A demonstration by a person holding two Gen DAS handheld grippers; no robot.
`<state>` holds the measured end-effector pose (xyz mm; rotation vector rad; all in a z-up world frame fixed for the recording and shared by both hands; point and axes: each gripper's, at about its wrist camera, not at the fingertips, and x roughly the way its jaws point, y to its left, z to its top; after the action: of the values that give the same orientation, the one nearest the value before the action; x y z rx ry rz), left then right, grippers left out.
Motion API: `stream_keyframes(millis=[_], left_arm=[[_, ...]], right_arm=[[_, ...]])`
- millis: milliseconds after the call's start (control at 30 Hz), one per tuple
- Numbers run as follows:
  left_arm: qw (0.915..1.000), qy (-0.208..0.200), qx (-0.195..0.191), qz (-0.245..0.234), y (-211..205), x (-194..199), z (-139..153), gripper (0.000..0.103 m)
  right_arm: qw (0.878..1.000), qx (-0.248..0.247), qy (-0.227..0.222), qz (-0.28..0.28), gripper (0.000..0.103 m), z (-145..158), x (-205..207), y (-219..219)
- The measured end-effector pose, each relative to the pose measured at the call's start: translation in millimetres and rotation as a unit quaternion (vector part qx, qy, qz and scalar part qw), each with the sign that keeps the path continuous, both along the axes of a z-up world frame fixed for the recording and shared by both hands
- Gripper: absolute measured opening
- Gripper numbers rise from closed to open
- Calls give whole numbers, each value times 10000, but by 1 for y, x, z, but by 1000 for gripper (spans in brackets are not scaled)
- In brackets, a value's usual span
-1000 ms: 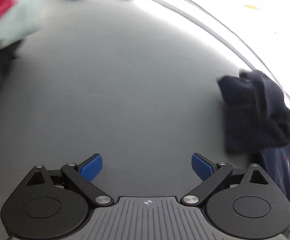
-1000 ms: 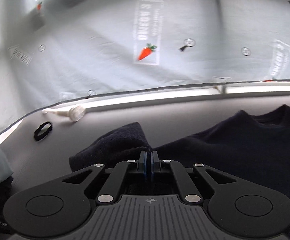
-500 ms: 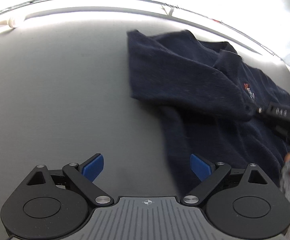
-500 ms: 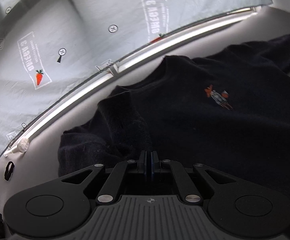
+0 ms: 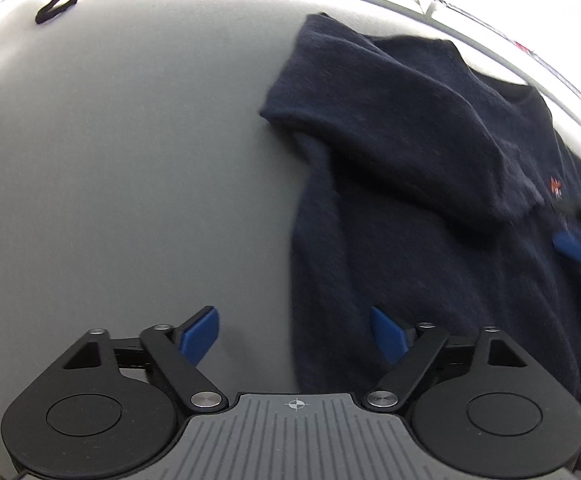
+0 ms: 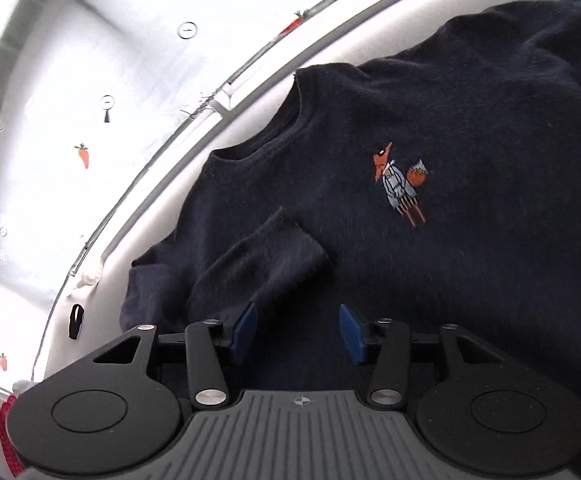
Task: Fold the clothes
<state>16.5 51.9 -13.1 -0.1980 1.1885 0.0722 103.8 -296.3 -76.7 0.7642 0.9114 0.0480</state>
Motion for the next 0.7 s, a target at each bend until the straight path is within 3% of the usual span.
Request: stream_keyframes(millis=[100,167,267,300,367,433,567,700], left_arm=[[9999,-2,52,-137,-13,3,-3,91],[9999,58,72,-113,-16,8,-6,78],[9999,112,88,-55,-17,15,-10,69],[9999,110,81,-32,-17,16,-10,67],[9998,163,16,67,-12,16,-9,60],[9998,193,2,69,-11,16,-9,58],[9996,250,95,-43,-11,15,-7,56],[9991,341,237,-71,-25,20,-4,51]], right_arm=[[9997,171,113,133,53,-12,24,7],[9990,390,116,168,53,-19,32,12],[9991,389,107,155,51,-21,44,20],[9992,343,121,172,47,-21,48,23],[9993,256,150,207,13,-22,57,29],[9994,212,157,244,11,-23,63,33],[9981,-147,-404,441,10,-1,67,41],[9930,-547,-1017,264,10,33,70,30]])
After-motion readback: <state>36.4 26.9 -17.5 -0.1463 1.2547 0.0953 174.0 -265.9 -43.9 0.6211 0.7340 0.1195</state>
